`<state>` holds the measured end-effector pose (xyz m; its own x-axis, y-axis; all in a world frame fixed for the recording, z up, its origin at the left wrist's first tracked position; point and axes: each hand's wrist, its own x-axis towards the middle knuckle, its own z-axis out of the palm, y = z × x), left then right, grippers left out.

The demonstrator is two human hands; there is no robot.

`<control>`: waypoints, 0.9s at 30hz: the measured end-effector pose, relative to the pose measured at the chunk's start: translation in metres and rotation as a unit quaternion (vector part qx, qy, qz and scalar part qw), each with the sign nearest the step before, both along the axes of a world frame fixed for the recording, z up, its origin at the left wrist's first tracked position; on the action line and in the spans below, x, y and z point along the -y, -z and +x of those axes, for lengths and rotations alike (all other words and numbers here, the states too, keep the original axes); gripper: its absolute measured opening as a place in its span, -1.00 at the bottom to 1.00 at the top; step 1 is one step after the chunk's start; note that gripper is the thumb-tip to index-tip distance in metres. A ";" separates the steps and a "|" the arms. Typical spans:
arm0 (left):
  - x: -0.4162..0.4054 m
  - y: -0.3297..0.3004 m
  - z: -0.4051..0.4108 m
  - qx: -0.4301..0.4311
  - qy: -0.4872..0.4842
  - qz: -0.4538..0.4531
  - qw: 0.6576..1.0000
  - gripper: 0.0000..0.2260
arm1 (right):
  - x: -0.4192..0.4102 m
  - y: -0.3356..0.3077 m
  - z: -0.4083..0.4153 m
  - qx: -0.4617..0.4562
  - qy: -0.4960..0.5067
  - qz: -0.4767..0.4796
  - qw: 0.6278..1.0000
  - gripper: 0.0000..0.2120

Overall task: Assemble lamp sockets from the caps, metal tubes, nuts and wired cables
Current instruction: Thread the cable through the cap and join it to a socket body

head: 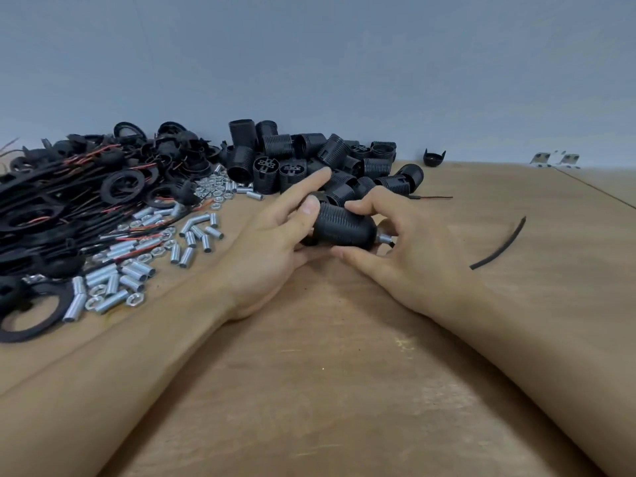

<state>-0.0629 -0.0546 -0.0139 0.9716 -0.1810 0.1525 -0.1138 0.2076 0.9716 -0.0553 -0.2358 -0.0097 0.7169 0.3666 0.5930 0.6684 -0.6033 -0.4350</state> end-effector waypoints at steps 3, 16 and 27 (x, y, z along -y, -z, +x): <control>-0.005 -0.004 0.003 -0.050 0.047 -0.061 0.996 -0.63 | 0.000 -0.001 -0.002 0.006 0.008 -0.014 1.000 -0.66; -0.019 -0.007 0.013 -0.132 0.119 -0.089 0.980 -0.57 | 0.004 -0.001 0.001 -0.045 0.014 0.021 0.999 -0.66; -0.011 -0.004 0.003 -0.030 0.039 0.004 0.999 -0.63 | 0.013 -0.003 0.000 0.020 0.004 -0.002 1.000 -0.62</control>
